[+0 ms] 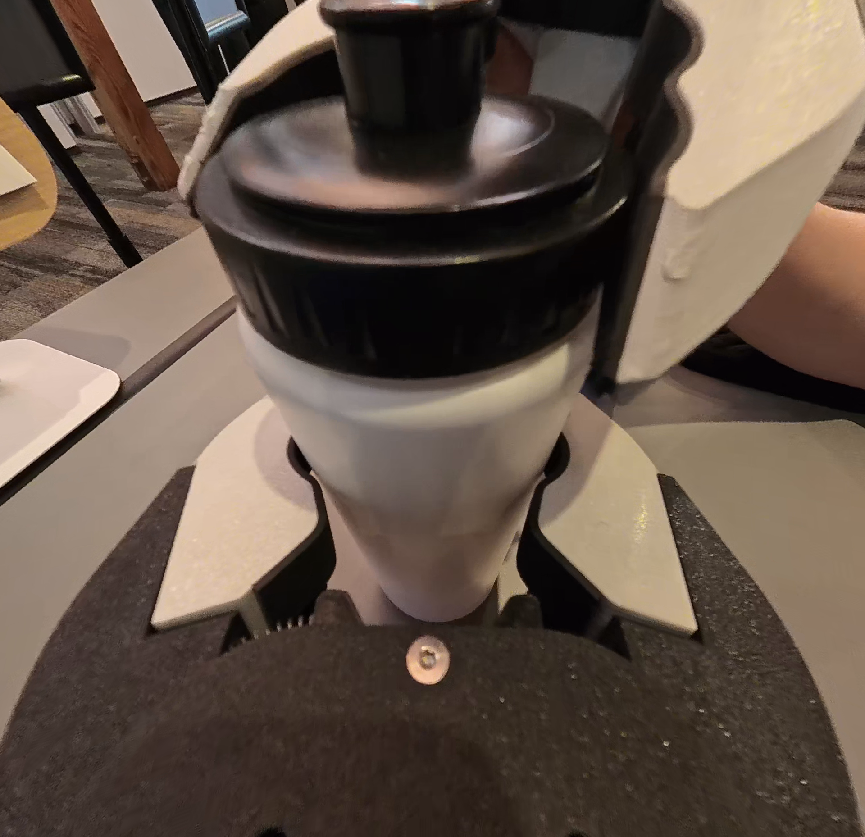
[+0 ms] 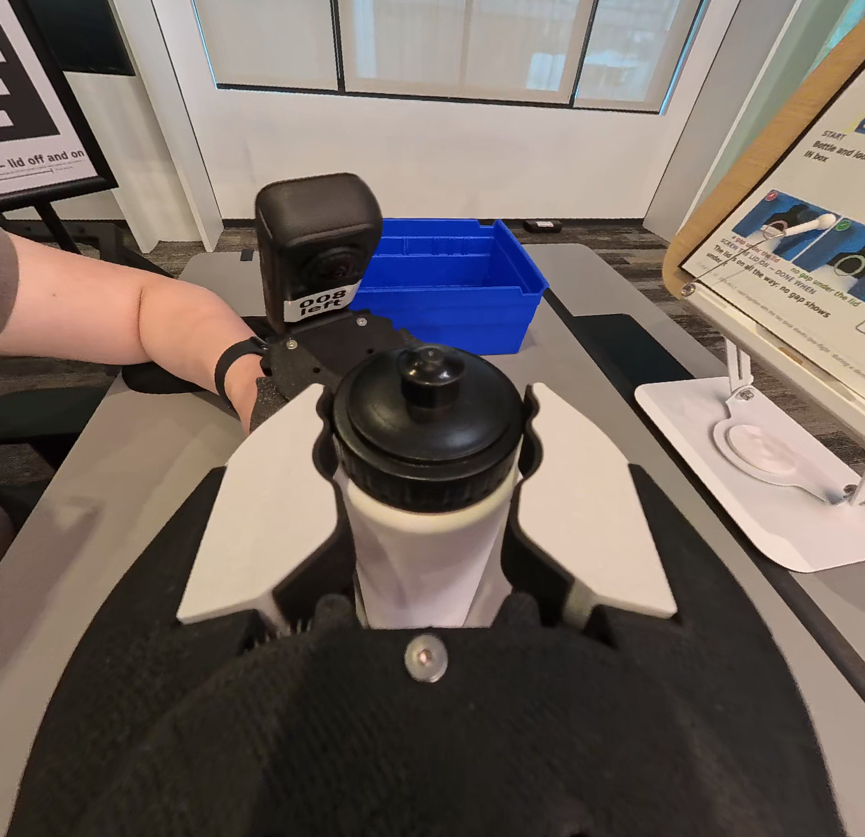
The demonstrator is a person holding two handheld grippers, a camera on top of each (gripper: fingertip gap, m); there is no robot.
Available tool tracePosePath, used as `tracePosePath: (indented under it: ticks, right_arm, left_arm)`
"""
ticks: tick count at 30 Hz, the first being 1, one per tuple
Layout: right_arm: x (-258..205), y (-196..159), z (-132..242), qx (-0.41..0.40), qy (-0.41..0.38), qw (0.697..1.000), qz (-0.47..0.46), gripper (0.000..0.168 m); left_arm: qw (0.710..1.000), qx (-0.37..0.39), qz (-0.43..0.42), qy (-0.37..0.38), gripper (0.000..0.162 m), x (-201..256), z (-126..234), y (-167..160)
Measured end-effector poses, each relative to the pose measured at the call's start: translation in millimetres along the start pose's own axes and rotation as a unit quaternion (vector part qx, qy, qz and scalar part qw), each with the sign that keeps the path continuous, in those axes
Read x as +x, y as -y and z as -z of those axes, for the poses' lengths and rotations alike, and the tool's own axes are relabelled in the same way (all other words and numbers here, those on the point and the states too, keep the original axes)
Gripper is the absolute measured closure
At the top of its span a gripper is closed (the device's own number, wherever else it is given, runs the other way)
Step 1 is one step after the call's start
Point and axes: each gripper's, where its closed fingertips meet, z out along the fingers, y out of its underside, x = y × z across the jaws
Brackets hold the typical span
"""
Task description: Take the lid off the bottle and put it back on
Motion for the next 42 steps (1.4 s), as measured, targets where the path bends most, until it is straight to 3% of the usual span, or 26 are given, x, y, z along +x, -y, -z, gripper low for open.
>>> tracePosePath:
  ticks: [22, 30, 33, 42]
  right_arm:
    - [5, 2, -5, -0.012, -0.059, 0.998, 0.03, 0.09]
    - [0, 6, 0, 0.016, -0.008, 1.0, 0.002, 0.09]
    - [-9, 9, 1, 0.042, 0.039, 0.998, -0.017, 0.09]
    - [-11, 4, 5, 0.001, 0.04, 0.999, 0.014, 0.09]
  left_arm:
    - [0.999, -0.024, 0.01, 0.035, 0.068, -7, 1, -2]
    - [1.0, 0.021, -0.009, 0.016, 0.065, -3, 2, 7]
    - [0.998, 0.048, -0.028, 0.007, 0.056, 4, 4, 15]
    - [0.999, 0.005, -0.039, 0.008, 0.06, 8, -1, 6]
